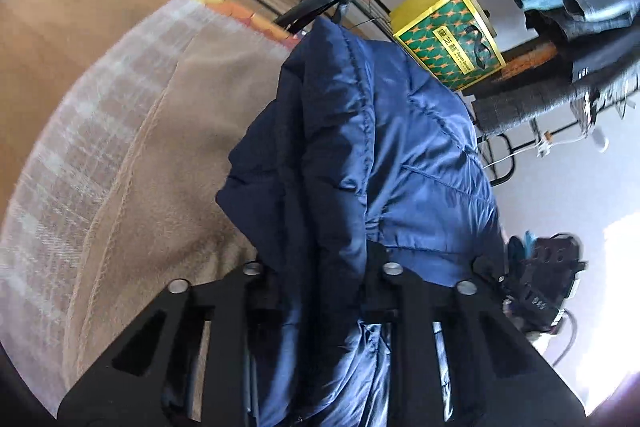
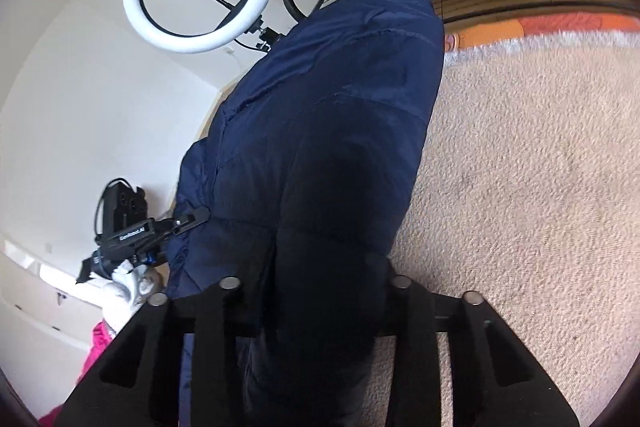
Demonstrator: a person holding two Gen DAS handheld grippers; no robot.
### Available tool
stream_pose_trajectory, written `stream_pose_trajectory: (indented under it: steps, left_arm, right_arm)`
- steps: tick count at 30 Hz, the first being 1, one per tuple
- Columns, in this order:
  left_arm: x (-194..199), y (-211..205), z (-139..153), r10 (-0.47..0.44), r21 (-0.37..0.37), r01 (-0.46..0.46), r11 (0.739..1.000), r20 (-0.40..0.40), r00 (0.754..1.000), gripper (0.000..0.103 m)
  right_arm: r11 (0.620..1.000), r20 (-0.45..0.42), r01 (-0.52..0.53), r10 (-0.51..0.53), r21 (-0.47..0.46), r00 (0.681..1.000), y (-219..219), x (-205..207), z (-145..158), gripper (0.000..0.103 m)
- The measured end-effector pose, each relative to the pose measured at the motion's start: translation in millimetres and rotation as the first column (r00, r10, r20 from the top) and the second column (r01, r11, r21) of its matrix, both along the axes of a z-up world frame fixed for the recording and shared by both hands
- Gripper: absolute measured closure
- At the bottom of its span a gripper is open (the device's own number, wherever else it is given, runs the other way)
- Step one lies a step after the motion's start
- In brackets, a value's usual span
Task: Fold large clothes
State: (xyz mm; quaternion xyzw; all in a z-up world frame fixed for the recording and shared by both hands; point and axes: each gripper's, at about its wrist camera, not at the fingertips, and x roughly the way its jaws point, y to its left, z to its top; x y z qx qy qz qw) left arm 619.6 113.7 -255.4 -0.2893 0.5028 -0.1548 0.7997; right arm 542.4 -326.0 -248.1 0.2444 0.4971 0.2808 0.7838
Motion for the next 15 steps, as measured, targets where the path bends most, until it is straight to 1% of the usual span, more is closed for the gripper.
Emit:
stream_pose_trajectory:
  steps: [2,3,5,11,15]
  left_arm:
    - [-7,-5,10,0.002,0.029,-0.002,1.000,0.022,1.000,0.087]
    - [-11,-5,15,0.006,0.027,-0.007,1.000,0.028,1.000,0.087]
    - [-21,-5,23,0.007,0.022,-0.008,1.000,0.034,0.999,0.088]
    - [-57,-23,47,-0.027,0.040,0.025,0.999,0.050,0.998,0.089]
    - [-81,-45,68,-0.057,0.032,0.055,0.998,0.064,0.996,0.089]
  right_arm:
    - [0.998,0.030,-0.008,0.010,-0.062,1.000,9,-2,12,0.082]
    - [0.994,0.050,-0.015,0.021,-0.109,0.999,14,-4,20,0.083]
    - [0.986,0.073,-0.025,0.037,-0.165,0.997,22,-8,34,0.086]
    - [0.960,0.115,-0.060,0.095,-0.272,0.989,24,-33,72,0.087]
    - [0.954,0.131,-0.061,0.104,-0.294,0.986,10,-56,90,0.087]
